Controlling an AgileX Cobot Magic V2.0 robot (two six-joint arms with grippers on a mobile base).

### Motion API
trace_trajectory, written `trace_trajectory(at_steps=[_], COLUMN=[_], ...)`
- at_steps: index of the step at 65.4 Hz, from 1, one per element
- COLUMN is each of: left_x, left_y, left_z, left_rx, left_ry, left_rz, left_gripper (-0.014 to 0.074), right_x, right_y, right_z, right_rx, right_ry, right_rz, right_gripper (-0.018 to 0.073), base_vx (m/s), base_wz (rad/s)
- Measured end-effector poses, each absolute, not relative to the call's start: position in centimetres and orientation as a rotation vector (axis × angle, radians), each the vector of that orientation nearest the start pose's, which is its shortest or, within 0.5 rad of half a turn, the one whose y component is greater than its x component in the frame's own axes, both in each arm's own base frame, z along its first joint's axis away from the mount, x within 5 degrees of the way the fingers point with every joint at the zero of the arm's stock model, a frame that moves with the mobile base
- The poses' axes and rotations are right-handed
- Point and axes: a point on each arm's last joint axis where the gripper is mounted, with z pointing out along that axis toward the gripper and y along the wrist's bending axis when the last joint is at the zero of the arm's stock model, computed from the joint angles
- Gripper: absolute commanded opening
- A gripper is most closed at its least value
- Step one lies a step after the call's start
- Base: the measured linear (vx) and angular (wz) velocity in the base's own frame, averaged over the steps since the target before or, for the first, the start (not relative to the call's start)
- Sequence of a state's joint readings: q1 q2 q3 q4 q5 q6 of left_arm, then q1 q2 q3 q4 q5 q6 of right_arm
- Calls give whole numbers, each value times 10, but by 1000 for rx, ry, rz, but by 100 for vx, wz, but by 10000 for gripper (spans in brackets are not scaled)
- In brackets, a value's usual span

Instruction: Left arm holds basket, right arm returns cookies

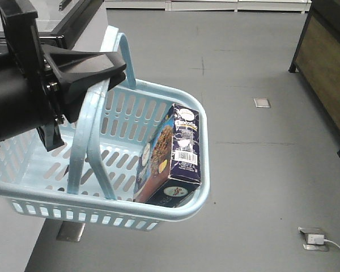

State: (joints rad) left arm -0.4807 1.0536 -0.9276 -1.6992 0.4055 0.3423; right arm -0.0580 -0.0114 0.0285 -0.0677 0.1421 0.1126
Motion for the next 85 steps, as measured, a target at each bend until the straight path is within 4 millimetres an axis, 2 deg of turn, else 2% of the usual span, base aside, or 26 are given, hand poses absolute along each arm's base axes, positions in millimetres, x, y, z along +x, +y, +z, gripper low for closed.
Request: trace_trajectory(at_steps=[18,36,85], left_x=[198,211,191], left_y=[-137,-156,-186], left_z=[394,373,368], left_rx=[-526,-651,-675], left_ry=[1799,1873,1933], left_rz=[-1634,-1595,-1626], left_gripper=[-5,-5,-5], right_x=[56,56,56], right_y=[-4,-4,-4], right_z=[191,191,191], right_rx=[92,92,92], right_ry=[1640,1640,1640], right_rz=[-17,-17,-17], right_gripper=[-3,-3,-3], base_vx=[0,0,0], base_wz=[0,0,0])
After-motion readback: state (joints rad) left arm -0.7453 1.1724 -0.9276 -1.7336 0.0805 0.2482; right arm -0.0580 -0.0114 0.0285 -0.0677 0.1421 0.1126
